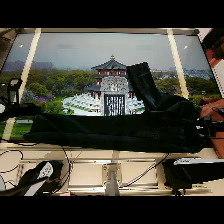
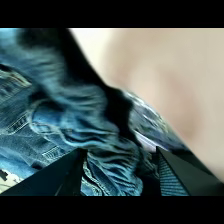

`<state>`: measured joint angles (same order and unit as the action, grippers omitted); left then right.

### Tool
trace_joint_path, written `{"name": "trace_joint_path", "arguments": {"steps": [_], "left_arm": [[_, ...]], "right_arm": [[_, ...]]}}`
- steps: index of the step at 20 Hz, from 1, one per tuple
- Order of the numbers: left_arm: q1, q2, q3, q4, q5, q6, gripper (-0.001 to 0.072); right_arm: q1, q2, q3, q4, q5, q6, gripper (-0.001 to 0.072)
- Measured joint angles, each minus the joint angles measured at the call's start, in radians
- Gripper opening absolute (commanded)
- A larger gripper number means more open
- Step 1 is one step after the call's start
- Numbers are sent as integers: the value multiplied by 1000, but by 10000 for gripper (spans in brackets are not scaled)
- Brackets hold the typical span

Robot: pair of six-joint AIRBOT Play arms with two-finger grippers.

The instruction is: Fold the clothes and pants, and hang the long-sleeved shirts on hangers.

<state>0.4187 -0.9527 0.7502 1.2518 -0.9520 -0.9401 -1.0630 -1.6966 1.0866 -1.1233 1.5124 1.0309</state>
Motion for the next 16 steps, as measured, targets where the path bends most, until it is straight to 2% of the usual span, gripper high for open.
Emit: {"name": "trace_joint_path", "arguments": {"steps": [5,14,15,16], "left_arm": [[-52,0,0,-108,-5,0,31],[-208,-1,0,-144,28,4,31],[-226,-4,0,-145,40,4,31],[-248,-11,0,-146,60,4,31]], "right_arm": [[13,-52,-2,45,65,-32,521],[16,-66,-37,157,52,-56,519],[16,-66,-44,162,50,-56,514],[16,-66,-49,164,45,-56,464]]}}
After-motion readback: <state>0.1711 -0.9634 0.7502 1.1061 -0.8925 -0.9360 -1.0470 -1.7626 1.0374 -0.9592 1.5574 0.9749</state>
